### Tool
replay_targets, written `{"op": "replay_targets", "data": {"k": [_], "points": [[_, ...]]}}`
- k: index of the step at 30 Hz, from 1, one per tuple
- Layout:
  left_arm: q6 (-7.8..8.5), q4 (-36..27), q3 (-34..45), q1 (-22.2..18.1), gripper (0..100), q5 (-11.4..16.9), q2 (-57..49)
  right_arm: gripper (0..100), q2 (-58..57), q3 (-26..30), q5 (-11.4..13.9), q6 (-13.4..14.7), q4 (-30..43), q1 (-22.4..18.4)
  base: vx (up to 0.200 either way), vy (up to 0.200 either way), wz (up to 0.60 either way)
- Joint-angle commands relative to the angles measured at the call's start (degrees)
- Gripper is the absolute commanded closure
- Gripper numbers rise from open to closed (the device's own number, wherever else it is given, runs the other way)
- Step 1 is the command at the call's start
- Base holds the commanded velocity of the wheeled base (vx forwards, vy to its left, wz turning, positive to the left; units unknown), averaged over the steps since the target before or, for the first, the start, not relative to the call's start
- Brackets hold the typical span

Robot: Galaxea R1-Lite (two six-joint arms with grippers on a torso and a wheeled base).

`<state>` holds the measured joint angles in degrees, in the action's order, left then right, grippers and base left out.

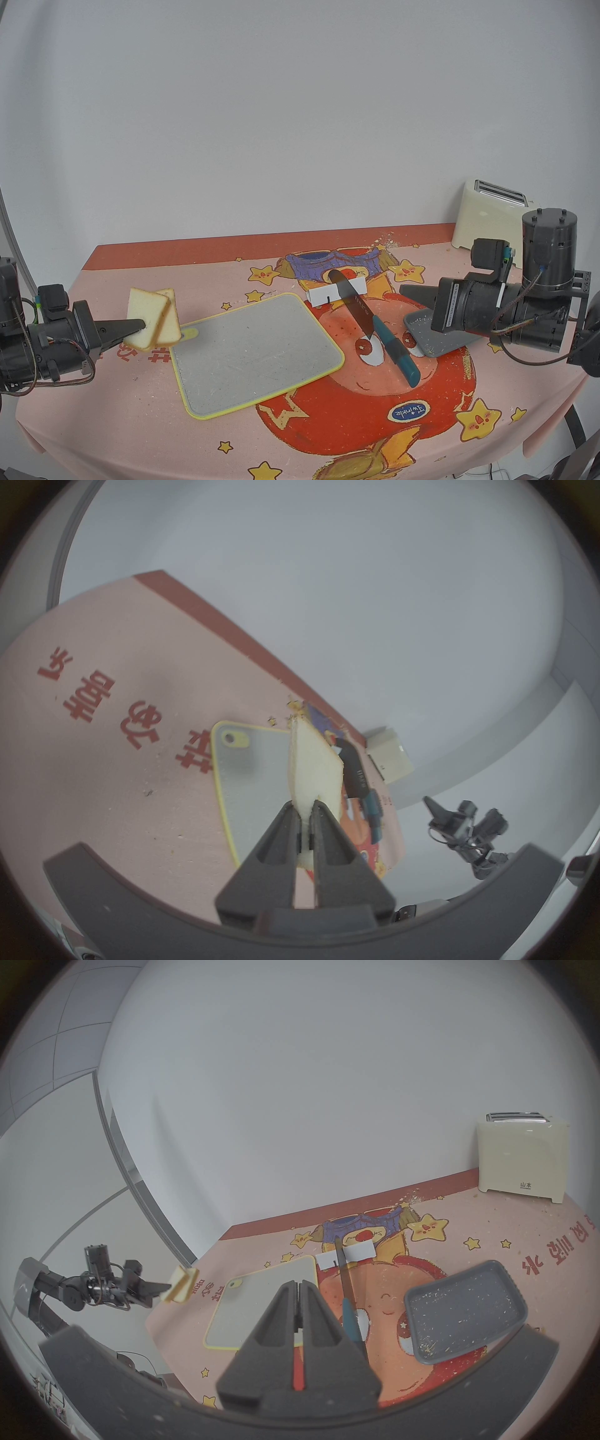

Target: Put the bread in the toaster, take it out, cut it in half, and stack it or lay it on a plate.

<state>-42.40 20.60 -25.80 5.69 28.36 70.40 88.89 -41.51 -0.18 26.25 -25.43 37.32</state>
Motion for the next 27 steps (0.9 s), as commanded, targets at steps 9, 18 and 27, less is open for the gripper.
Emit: {"op": "replay_targets", "data": {"k": [9, 18, 27], "points": [[0.12, 0.2, -1.3, 2.9, 100, 0.5, -2.8, 100, 1.5, 0.0, -0.1, -0.3, -0.2, -1.3, 0.0, -0.111, 0.0], [0.12, 0.1, -1.1, 3.1, 100, 0.5, -2.6, 100, 1.7, 0.0, 1.0, -0.2, -0.1, -2.6, 0.0, -0.2, 0.0], [1.27, -0.1, -0.6, 3.1, 100, 0.5, -2.6, 100, 1.6, 0.1, 1.0, -0.2, -0.2, -2.6, 0.0, -0.2, 0.0]]}}
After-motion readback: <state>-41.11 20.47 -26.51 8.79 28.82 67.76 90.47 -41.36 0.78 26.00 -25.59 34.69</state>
